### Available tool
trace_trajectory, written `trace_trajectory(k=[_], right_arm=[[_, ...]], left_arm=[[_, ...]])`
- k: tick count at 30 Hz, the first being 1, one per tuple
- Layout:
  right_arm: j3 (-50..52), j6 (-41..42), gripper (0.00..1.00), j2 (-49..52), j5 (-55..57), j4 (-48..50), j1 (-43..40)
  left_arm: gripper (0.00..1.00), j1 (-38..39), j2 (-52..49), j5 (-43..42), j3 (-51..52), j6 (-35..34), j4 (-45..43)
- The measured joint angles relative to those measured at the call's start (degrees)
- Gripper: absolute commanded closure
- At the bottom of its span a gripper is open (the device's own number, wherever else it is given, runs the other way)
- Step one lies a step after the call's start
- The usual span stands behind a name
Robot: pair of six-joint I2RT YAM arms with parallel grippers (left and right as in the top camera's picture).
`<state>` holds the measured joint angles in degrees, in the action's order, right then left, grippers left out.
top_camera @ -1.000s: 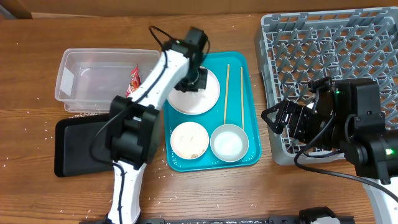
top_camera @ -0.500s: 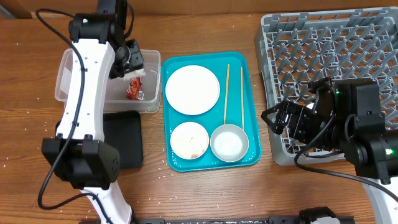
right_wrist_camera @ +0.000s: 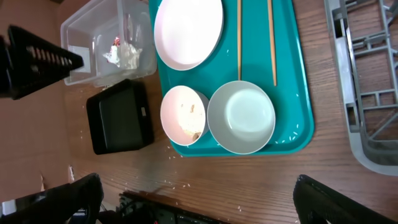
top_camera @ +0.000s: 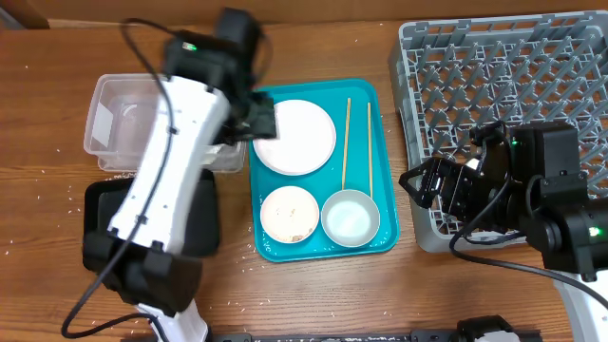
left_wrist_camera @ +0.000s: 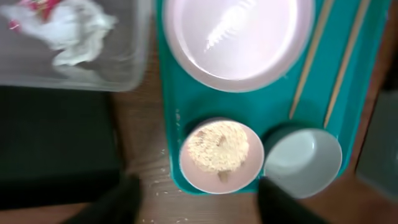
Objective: Sort waste into correct bins and load items into the dishwasher
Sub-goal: 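Grasp the rim of the pink rice bowl with left gripper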
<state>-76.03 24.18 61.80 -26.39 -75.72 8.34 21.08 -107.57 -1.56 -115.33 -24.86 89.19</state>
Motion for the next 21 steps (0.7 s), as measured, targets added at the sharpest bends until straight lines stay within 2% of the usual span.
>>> trace_trajectory(k=[3, 8, 10, 13, 16, 18, 21], right_arm=[[0.0, -0.02, 0.0, 0.0, -0.02, -0.02, 0.0], [0.0, 0.0, 0.0, 0.0, -0.02, -0.26, 0.02], [0.0, -0.02, 0.0, 0.0, -0.04, -0.42, 0.02], [0.0, 0.0, 0.0, 0.0, -0.15, -0.79, 0.02], [0.0, -0.02, 0.0, 0.02, -0.2, -0.92, 0.0], [0.0, -0.04, 0.0, 0.04, -0.17, -0.98, 0.02], [0.0, -0.04, 0.0, 0.09, -0.17, -1.07, 0.0]], left_arm=[[0.51, 6.19, 0.33, 0.04, 5.55, -2.34, -4.59], [0.43, 12.46, 0.17, -0.15, 18.4, -10.21, -13.57], [0.42, 13.64, 0.13, -0.24, 22.84, -13.35, -16.2], [0.45, 14.08, 0.09, -1.29, 28.74, -17.46, -21.35], [0.48, 13.66, 0.09, -3.67, 34.23, -19.61, -30.1], [0.53, 13.42, 0.09, -4.92, 37.62, -20.44, -34.58], [0.68, 13.0, 0.07, -5.97, 40.74, -21.55, -36.83]])
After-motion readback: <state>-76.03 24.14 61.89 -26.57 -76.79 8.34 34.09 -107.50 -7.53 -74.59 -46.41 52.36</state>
